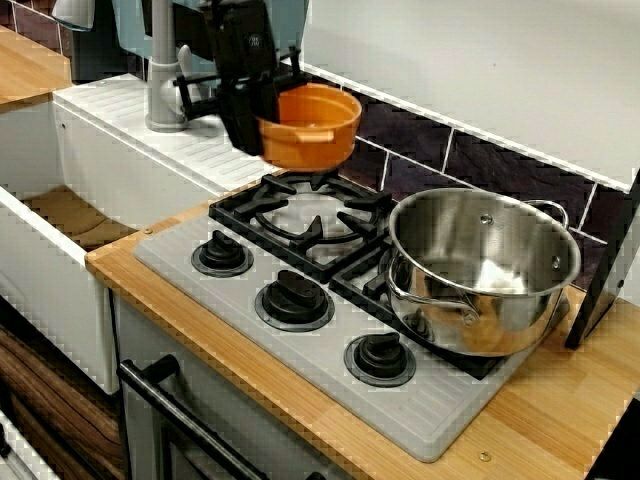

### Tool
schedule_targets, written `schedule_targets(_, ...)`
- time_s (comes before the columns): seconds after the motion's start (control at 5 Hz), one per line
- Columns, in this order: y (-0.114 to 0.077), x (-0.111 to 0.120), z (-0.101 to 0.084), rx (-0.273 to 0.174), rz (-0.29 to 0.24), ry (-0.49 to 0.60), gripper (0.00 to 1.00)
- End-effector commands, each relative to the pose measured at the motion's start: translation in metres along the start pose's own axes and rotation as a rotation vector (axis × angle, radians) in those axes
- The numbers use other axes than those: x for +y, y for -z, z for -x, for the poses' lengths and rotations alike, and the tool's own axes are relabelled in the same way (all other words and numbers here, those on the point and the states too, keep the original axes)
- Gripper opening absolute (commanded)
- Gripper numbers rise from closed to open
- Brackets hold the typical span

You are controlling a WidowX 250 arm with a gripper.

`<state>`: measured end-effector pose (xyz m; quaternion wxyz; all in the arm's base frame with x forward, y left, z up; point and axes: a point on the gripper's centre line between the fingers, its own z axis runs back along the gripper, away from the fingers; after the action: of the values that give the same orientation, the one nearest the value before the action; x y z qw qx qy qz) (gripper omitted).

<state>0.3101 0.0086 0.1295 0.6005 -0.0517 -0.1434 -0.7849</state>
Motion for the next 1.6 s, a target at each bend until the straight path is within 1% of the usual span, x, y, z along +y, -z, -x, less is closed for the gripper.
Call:
schedule_targets(0.0, -0.006, 0.004, 0.005, 0.065, -0.002, 0.106, 0.0)
schedule_targets(0.2, -0.004, 0.006, 0.007, 0.081, 0.003, 0.082, 0.0)
schedule_targets(0.4, 0.008, 0.01, 0.003, 0.101, 0.043, 0.019, 0.0)
schedule_targets(0.6, 0.016, 0.015, 0.006, 0.121, 0.091, -0.055, 0.0)
schedule_targets(0.8, 0.022, 0.018, 0.007, 0.154, 0.123, -0.125, 0.0)
schedule_targets(1.0, 0.021, 0.018, 0.009, 0.147, 0.132, -0.145, 0.0)
schedule_targets(1.2, 0.019, 0.014, 0.009, 0.159, 0.157, -0.227, 0.0)
schedule_targets(1.4, 0.014, 0.008, 0.008, 0.138, 0.158, -0.231, 0.0)
